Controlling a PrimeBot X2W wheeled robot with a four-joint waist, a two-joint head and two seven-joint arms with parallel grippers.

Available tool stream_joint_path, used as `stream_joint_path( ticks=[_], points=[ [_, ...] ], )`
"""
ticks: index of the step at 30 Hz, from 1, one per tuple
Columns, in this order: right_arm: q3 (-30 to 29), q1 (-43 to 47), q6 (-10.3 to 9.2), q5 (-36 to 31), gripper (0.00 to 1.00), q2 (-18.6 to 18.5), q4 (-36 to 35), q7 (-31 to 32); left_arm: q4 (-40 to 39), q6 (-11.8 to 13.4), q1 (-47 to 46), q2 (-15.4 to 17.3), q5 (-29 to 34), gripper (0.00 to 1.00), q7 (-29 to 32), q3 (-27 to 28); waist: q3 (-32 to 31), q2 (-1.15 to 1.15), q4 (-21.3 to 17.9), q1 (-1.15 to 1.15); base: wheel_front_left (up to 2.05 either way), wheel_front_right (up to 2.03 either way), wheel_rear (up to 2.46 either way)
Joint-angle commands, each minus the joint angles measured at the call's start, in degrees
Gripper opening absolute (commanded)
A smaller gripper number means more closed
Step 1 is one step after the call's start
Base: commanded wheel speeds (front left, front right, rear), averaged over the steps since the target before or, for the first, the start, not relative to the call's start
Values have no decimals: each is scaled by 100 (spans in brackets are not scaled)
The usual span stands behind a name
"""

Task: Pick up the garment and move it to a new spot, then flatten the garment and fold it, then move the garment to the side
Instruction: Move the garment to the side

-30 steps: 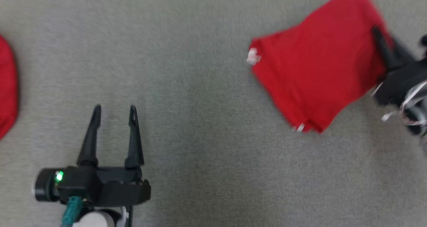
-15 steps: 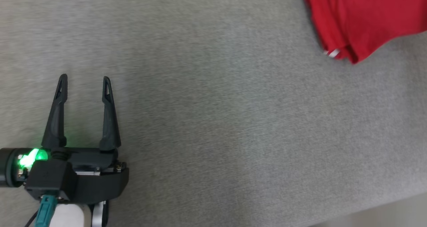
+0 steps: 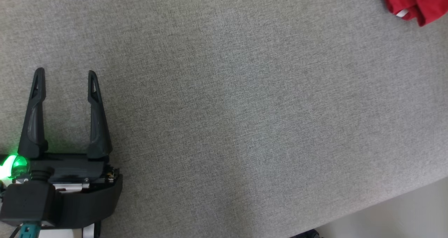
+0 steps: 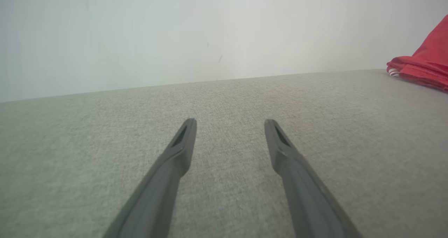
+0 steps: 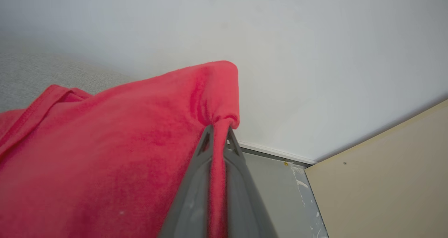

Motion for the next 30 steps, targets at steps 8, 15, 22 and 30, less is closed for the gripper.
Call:
stream_joint_path(
  ticks=[8,15,22,30],
  points=[
    [220,-310,-15,60,100,76,569,-117,502,42,-70,-90,-65,100,90,-203,58,2,140,2,0,0,0],
    [227,-270,-15,155,100,164,803,-242,618,100,30,-178,-272,100,88,-167,-385,2,285,2,0,0,0],
    [-223,119,-15,-55,100,415,332,-266,742,106,447,-321,-484,100,66,37,-1295,2,482,2,0,0,0],
    [-1342,1462,-15,-734,100,1104,-787,-262,790,30,1050,-479,-668,100,49,362,-2367,2,748,2,0,0,0]
  ],
)
